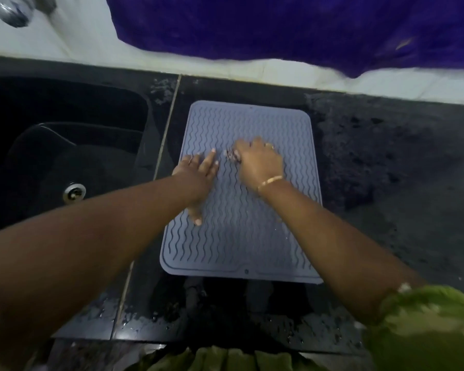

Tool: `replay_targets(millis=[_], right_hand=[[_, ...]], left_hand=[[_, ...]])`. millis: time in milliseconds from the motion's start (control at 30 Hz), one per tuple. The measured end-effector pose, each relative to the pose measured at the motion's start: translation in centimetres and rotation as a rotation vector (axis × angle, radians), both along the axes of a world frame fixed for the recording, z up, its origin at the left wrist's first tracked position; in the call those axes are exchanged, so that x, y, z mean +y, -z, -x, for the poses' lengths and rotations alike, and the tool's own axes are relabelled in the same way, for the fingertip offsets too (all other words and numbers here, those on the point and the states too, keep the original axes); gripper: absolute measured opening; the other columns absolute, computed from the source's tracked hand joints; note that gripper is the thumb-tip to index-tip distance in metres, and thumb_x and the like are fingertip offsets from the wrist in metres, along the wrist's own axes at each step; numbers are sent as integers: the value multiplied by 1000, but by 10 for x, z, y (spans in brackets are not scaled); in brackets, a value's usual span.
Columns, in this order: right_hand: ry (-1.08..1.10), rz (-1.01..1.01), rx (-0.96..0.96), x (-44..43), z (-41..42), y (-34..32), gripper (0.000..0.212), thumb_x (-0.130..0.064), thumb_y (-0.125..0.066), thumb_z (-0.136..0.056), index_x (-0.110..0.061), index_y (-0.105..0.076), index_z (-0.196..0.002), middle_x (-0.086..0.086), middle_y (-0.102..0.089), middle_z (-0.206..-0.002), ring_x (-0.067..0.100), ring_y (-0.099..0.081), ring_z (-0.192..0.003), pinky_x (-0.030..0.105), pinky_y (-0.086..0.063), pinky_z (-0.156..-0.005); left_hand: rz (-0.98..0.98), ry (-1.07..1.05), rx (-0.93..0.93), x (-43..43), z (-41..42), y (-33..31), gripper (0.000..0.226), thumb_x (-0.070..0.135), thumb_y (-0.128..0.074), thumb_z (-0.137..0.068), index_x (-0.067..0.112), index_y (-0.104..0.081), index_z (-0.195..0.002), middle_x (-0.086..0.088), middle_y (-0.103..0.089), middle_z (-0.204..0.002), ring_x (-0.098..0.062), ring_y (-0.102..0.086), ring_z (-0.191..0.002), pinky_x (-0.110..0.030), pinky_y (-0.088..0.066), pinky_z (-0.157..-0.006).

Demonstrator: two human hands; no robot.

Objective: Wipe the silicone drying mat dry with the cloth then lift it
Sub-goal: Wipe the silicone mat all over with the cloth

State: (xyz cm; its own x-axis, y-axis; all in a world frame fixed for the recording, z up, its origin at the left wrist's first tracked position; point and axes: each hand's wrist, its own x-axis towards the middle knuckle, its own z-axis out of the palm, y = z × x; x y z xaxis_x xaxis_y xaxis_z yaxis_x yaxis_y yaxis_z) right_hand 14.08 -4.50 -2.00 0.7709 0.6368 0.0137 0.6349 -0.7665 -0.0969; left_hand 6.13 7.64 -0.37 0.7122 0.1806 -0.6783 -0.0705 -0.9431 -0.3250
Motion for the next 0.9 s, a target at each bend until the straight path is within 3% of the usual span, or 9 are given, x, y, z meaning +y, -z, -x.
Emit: replay_targets(millis=[67, 167, 333, 467, 567, 700, 800, 900], right_hand=[[12, 18, 57, 8, -13, -4, 43, -14, -52, -87, -16, -43, -129, 20, -49, -122, 40, -51, -110, 43, -48, -80], [-60, -20, 169, -7, 8, -6, 40, -12, -52, -85, -18, -48, -124, 18, -51, -119, 37, -52, -106, 38, -45, -76], [-256, -13, 228, -52, 88, -2, 48, -14, -52, -82, -16, -44, -130, 16, -50, -120, 36, -50, -108, 40, -48, -77], [-273, -12, 201, -69, 114, 2, 55, -19, -50, -85, -18, -36, -138, 11, -51, -122, 33, -51, -108, 40, -50, -72], [-198, 33, 134, -57, 96, 2, 50, -15, -49, -87, -16, -37, -136, 14, -49, -123, 34, -50, -110, 42, -50, -72], [-103, 89, -3, -23, 40, -4, 43, -10, -49, -88, -12, -43, -130, 18, -49, -123, 36, -48, -113, 43, -49, -76], [-80, 70, -4, -12, 19, -4, 45, -13, -53, -85, -14, -44, -130, 17, -51, -123, 36, -49, -114, 43, -45, -85], [-119, 1, 125, -24, 24, 4, 50, -22, -58, -86, -19, -42, -133, 16, -50, -125, 36, -49, -112, 41, -46, -85]], left_hand=[[106, -26, -22, 0, 6, -1, 134, 50, -77, -66, 6, 23, -144, -18, 26, -152, -37, 11, -143, -47, -1, -117], [218, -87, -37, 3, 11, -3, 129, 42, -79, -68, 9, 19, -146, -14, 20, -155, -36, 8, -144, -45, -3, -116], [213, -111, -35, 3, 9, -3, 131, 44, -80, -67, 10, 18, -146, -11, 19, -156, -36, 7, -144, -47, -3, -116], [237, -197, -60, -3, 13, 0, 126, 35, -80, -71, 14, 19, -146, -7, 22, -156, -37, 8, -143, -49, -4, -115], [284, -262, -99, -8, 21, 4, 117, 21, -76, -76, 16, 16, -148, -6, 21, -156, -36, 6, -144, -49, -6, -115], [300, -263, -92, -7, 26, 2, 111, 23, -74, -78, 20, 11, -149, -5, 18, -157, -32, 5, -145, -49, -5, -115], [298, -265, -86, -6, 26, 0, 110, 24, -75, -77, 23, 8, -149, -4, 17, -157, -32, 6, -145, -53, -3, -114], [292, -279, -82, -4, 25, 1, 110, 25, -76, -76, 24, 7, -149, -2, 18, -157, -31, 7, -145, -55, -2, -113]])
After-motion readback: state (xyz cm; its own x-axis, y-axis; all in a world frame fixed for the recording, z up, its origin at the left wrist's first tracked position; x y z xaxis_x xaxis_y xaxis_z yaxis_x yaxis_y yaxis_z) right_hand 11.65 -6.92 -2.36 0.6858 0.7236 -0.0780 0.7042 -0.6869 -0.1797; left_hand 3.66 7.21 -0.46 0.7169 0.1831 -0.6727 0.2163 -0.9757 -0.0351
